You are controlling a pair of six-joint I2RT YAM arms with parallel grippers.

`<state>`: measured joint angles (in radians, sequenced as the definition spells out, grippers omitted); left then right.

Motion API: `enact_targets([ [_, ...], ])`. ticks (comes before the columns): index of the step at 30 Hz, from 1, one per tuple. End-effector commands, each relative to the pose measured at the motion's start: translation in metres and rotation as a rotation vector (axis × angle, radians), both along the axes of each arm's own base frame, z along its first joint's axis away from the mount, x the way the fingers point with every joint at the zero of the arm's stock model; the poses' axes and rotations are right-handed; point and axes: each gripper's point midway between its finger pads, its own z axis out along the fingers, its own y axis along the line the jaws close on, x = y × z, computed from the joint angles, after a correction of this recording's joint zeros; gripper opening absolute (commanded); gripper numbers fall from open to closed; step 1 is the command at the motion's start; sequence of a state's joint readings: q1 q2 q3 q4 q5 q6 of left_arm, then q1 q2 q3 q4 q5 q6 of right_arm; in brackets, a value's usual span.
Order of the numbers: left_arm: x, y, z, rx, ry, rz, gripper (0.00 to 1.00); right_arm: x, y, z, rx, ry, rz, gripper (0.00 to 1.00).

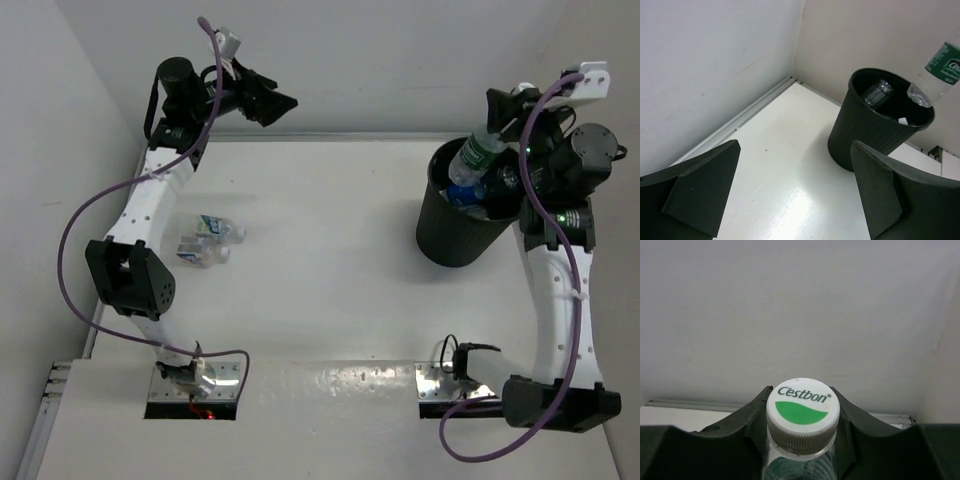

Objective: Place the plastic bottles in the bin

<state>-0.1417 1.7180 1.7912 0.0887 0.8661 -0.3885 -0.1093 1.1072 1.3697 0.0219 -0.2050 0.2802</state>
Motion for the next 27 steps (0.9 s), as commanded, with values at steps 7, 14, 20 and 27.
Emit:
enact_targets([
  [7, 0.006, 0.049, -0.025, 0.105, -0.019, 0.195, 1.0, 0.057, -0.039, -0.09, 0.026, 0.014, -0.191, 0.0],
  [14, 0.009, 0.102, -0.083, 0.389, 0.025, 0.219, 1.0, 0.082, -0.041, -0.124, -0.041, 0.07, -0.228, 0.62],
  [20, -0.022, 0.155, -0.195, 0.982, 0.053, 0.032, 0.94, 0.073, -0.035, -0.113, -0.037, 0.176, -0.145, 1.0],
  [27, -0.083, 0.201, -0.302, 1.266, 0.145, -0.253, 0.89, 0.039, -0.006, -0.079, -0.001, 0.19, 0.0, 1.0],
])
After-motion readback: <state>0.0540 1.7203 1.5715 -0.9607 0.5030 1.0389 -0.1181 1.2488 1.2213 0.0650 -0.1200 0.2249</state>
